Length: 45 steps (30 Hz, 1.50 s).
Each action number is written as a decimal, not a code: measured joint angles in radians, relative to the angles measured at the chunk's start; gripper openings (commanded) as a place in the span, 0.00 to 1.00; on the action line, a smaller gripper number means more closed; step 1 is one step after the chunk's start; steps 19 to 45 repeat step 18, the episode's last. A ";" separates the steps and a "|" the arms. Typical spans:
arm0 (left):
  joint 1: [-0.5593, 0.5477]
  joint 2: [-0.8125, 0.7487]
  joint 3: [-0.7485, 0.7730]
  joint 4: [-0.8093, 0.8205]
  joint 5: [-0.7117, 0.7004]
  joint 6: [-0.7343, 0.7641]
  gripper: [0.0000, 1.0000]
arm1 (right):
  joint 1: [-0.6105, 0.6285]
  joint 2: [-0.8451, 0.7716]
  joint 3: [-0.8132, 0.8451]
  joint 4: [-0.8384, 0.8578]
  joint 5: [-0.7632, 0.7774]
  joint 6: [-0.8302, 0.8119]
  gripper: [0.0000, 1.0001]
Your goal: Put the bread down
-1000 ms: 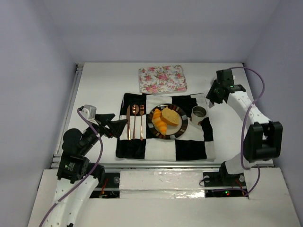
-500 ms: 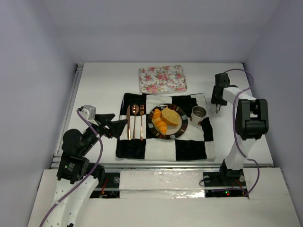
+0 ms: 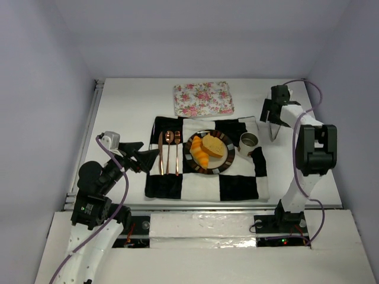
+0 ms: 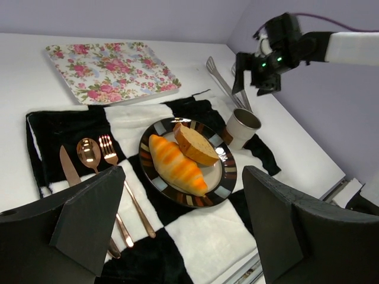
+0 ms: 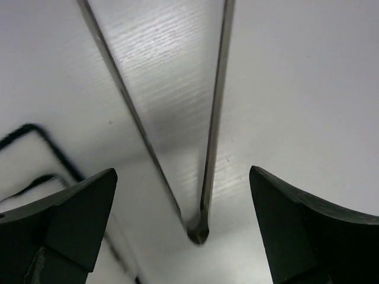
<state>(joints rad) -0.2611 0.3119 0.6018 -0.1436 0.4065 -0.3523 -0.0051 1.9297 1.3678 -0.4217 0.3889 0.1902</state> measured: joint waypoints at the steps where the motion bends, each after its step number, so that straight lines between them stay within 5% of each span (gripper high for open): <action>1: 0.000 0.001 0.000 -0.001 -0.001 0.000 0.82 | 0.000 -0.029 0.000 -0.015 -0.003 0.020 1.00; 7: 0.000 0.019 0.000 -0.004 -0.013 0.000 0.87 | 0.000 -0.479 -0.142 0.021 -0.169 0.222 0.91; 10: 0.000 0.033 0.005 -0.018 -0.021 -0.002 0.87 | 0.000 -0.849 -0.327 0.119 -0.354 0.330 0.55; 11: 0.000 0.035 0.010 -0.024 -0.023 -0.005 0.87 | 0.000 -0.970 -0.381 0.147 -0.419 0.366 0.36; 15: 0.000 0.035 0.077 -0.060 -0.030 -0.013 0.87 | 0.000 -1.350 -0.518 0.190 -0.644 0.480 0.06; 18: 0.000 0.039 0.156 -0.063 -0.039 -0.012 0.86 | 0.000 -1.490 -0.533 0.193 -0.780 0.524 0.05; 45: 0.000 0.039 0.156 -0.063 -0.039 -0.012 0.86 | 0.000 -1.490 -0.533 0.193 -0.780 0.524 0.05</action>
